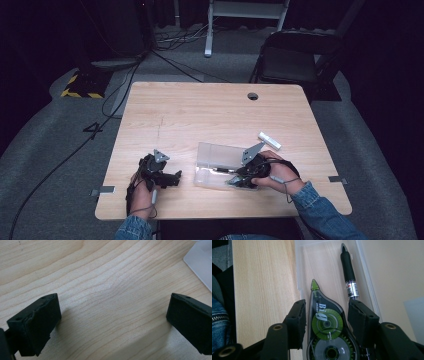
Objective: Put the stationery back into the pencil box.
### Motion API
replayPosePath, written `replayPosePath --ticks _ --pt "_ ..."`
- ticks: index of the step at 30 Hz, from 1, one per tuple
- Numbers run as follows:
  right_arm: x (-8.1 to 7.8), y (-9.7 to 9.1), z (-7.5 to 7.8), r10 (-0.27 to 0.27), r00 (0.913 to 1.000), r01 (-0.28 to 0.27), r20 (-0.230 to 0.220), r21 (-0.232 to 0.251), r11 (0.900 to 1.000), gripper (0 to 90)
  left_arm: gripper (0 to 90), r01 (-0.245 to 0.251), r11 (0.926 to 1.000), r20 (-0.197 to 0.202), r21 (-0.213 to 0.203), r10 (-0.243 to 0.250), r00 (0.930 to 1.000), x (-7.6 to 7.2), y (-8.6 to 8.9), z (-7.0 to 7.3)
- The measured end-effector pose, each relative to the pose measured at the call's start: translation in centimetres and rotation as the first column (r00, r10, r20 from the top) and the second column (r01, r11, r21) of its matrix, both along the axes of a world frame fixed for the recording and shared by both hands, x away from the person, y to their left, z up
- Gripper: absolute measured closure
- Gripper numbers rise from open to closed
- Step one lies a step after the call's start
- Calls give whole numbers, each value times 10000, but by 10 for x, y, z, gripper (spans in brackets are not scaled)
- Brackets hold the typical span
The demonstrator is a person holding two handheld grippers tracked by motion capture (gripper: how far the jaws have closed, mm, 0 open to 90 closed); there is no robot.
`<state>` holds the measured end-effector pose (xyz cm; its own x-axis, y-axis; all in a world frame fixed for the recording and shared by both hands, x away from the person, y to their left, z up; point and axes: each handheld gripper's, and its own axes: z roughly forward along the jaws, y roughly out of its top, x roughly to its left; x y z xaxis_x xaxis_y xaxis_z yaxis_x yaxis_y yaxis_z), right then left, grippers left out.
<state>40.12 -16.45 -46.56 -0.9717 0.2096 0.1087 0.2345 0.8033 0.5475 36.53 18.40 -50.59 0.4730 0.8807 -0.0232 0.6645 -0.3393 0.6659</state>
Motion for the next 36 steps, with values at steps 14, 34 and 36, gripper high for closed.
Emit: replayPosePath --ticks 14,34,36 --pt "0 -11 24 -636 9960 568 624 1053 9928 491 0 -96 10000 -8 13 96 10000 1 0 0" --pt "8 -47 60 -2591 9539 2115 1514 2731 9384 472 0 -124 9999 -7 -11 124 9999 1 0 0" --pt "10 -52 62 -2778 9480 2262 1556 2847 9315 471 0 -126 9999 -8 -11 126 9999 1 0 0"
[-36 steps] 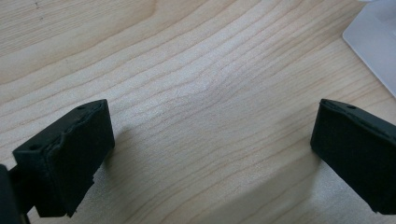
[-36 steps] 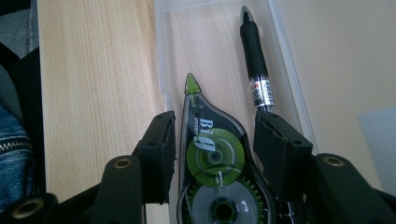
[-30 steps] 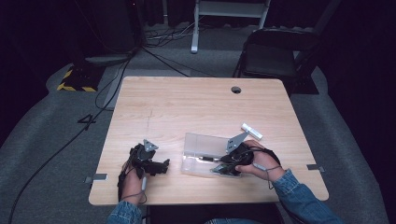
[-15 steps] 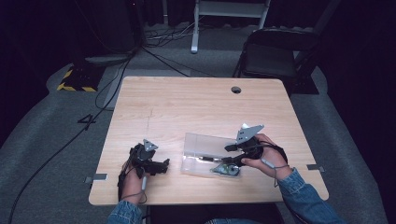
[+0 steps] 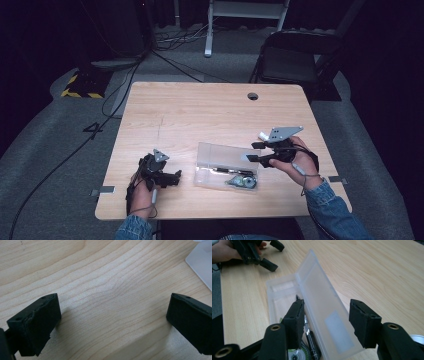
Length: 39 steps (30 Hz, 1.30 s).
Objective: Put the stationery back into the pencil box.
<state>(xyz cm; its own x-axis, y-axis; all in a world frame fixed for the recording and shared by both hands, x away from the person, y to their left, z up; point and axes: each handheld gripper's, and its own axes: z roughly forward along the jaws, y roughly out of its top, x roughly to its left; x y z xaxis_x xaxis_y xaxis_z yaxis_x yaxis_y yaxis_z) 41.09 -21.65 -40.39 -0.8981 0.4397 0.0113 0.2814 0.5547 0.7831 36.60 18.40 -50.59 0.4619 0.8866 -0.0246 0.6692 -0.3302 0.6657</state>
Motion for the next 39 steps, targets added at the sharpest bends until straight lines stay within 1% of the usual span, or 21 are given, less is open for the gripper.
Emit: replayPosePath --ticks 3,6,7,11,14,17,23,29,31,32,35,39 --pt "3 -4 1 -218 9997 218 81 38 9998 465 0 1 10000 0 -2 -1 10000 0 0 0" --pt "8 -11 1 -699 9974 696 178 158 9975 452 0 -19 10000 -1 -16 19 10000 0 0 0" --pt "8 -11 1 -699 9974 696 178 158 9975 452 0 -19 10000 -1 -16 19 10000 0 0 0" --pt "17 -23 0 -1330 9909 1326 222 155 9910 448 0 -48 10000 5 -2 48 10000 -1 1 0" --pt "26 -35 -4 -1923 9808 1923 323 30 9813 448 0 -111 9999 -10 -10 111 9999 -2 2 0" --pt "33 -45 -9 -2368 9710 2371 342 -43 9715 449 0 -107 9999 -11 -4 107 9999 -2 2 0" --pt "47 -58 -24 -2984 9542 2990 232 -288 9538 462 0 -131 9999 -24 33 131 9999 -3 3 0" --pt "57 -68 -39 -3352 9421 3352 97 -548 9405 477 0 -226 9997 -5 -11 226 9997 -4 3 0" --pt "61 -70 -45 -3478 9375 3477 116 -752 9346 487 0 -203 9998 11 5 203 9998 -4 4 0" --pt "62 -71 -47 -3510 9363 3509 148 -844 9326 492 0 -198 9998 -12 28 198 9998 -4 4 0" --pt "66 -74 -54 -3629 9318 3614 33 -996 9271 508 0 -186 9998 -12 16 186 9998 -5 4 0" --pt "69 -77 -61 -3677 9299 3640 -90 -1205 9236 524 0 -173 9999 3 1 173 9999 -5 5 0"
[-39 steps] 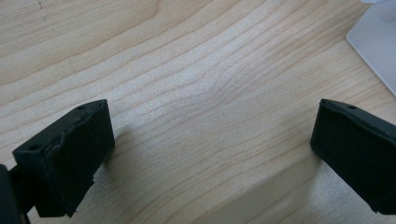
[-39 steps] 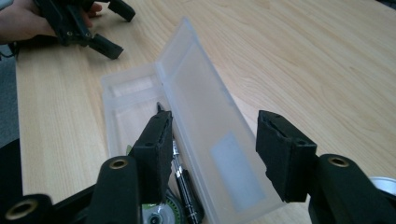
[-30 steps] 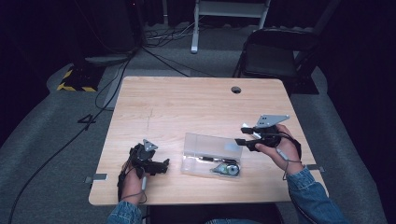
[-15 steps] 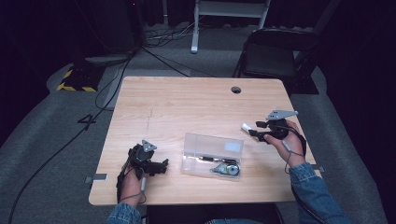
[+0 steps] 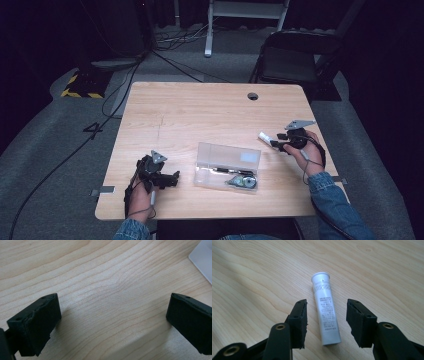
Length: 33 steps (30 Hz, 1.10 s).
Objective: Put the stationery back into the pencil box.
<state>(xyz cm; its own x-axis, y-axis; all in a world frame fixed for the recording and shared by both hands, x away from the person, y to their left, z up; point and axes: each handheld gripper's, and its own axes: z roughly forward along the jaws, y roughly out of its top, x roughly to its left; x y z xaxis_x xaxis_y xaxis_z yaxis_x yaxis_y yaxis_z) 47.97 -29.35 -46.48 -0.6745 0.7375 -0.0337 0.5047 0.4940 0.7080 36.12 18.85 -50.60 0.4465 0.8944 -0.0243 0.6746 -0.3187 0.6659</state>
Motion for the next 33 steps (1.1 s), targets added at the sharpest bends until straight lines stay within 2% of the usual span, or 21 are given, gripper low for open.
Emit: replayPosePath --ticks 8,13,22,28,31,33 --pt "4 -5 -11 -157 9995 153 -257 -176 9997 534 0 -7 10000 -7 1 7 10000 0 0 0" --pt "4 -4 -16 -53 9989 34 -457 -411 9991 550 0 -3 10000 1 1 3 10000 0 0 0" --pt "5 -3 -22 -5 9978 -24 -670 -431 9991 575 0 -9 10000 -5 -1 9 10000 0 0 0" --pt "4 -2 -22 -1 9971 -24 -766 -326 9995 628 0 -11 10000 -4 1 11 10000 0 0 0" --pt "3 -2 -22 62 9965 -86 -839 -284 9996 706 0 -10 10000 -4 0 10 10000 0 0 0" --pt "2 -1 -21 72 9967 -101 -810 -357 9993 716 0 -8 10000 -5 1 8 10000 0 0 0"
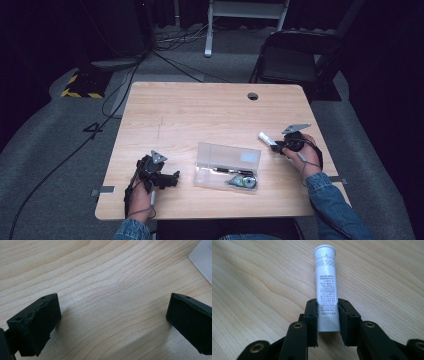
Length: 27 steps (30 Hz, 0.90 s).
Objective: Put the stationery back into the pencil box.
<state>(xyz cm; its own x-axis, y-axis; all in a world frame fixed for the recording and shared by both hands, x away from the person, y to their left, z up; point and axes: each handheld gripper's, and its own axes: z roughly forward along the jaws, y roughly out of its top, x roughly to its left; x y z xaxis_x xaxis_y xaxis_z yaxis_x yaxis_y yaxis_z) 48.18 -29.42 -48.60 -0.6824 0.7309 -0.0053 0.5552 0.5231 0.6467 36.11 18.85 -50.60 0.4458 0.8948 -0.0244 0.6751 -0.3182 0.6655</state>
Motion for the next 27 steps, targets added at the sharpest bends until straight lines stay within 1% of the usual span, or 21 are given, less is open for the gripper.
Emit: replayPosePath --ticks 8,14,15,17,21,24,27 --pt "-1 1 1 -74 10000 74 -12 -96 9999 720 0 -2 10000 -1 -1 2 10000 0 0 0" --pt "-2 1 2 -34 9999 35 -115 67 10000 721 0 -4 10000 1 -3 4 10000 0 0 0" --pt "-2 1 4 -51 9999 53 -143 108 9999 721 0 -2 10000 -2 -1 2 10000 0 0 0" --pt "-2 0 6 -49 10000 50 -84 96 9999 721 0 0 10000 0 1 0 10000 0 0 0" --pt "-5 1 14 -6 10000 5 44 234 9997 721 0 0 10000 0 1 0 10000 0 0 0" --pt "-8 2 23 108 9998 -115 190 355 9993 721 0 -2 10000 0 2 2 10000 0 0 0" --pt "-9 4 28 216 9993 -229 310 432 9988 721 0 -3 10000 -1 -2 3 10000 0 0 0"
